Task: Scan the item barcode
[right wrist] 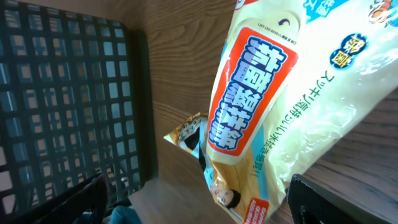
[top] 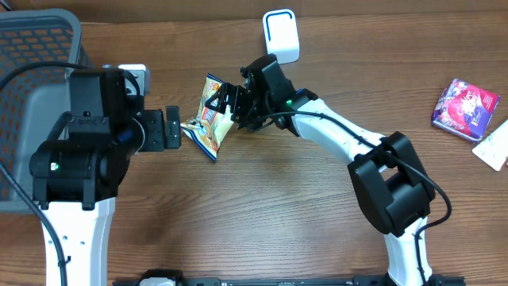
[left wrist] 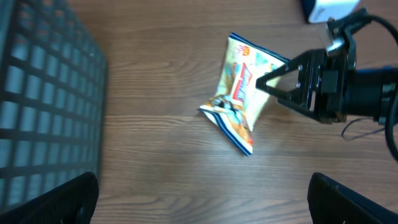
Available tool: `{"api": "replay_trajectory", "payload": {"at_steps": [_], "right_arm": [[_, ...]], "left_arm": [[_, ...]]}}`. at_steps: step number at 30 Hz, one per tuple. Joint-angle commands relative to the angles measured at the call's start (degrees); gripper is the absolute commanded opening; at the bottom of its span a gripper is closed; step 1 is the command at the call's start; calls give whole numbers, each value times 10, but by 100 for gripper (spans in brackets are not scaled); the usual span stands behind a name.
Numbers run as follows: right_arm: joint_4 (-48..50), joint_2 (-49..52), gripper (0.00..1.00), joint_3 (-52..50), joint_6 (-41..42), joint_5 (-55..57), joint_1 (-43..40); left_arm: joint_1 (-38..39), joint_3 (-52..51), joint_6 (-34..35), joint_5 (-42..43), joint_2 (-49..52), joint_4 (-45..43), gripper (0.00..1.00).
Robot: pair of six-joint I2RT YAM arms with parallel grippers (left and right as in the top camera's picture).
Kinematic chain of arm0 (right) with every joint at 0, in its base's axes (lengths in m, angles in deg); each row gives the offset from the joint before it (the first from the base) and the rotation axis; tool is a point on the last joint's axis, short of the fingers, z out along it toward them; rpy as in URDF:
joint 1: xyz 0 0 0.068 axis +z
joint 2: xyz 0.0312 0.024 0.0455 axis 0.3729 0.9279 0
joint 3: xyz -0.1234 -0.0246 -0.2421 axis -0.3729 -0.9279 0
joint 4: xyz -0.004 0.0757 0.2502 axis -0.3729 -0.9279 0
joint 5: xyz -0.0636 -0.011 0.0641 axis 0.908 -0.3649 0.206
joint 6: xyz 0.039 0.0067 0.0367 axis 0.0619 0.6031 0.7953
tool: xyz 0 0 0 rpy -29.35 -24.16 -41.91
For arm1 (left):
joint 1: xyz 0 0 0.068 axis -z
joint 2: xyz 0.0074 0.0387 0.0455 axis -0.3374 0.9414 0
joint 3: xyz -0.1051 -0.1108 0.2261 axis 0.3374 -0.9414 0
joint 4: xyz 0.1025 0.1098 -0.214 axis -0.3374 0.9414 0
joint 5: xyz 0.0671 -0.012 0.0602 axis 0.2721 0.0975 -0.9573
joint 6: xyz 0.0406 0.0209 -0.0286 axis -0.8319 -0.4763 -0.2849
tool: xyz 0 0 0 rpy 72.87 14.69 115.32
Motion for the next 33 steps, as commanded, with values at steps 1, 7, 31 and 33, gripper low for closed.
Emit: {"api": "replay_trajectory", "payload": {"at_steps": [1, 7, 31, 33], "right_arm": [[16, 30, 95, 14, 14, 30, 23], [29, 89, 92, 42, 32, 31, 47], [-137, 60, 4, 61, -21, -10, 31], [-201, 39, 4, 61, -54, 2, 21]], "left_arm": [[-4, 14, -9, -30, -12, 6, 100], [-4, 14, -10, -30, -12, 19, 100], [-4, 14, -10, -36, -12, 35, 100], [-4, 14, -10, -35, -12, 38, 100]]}}
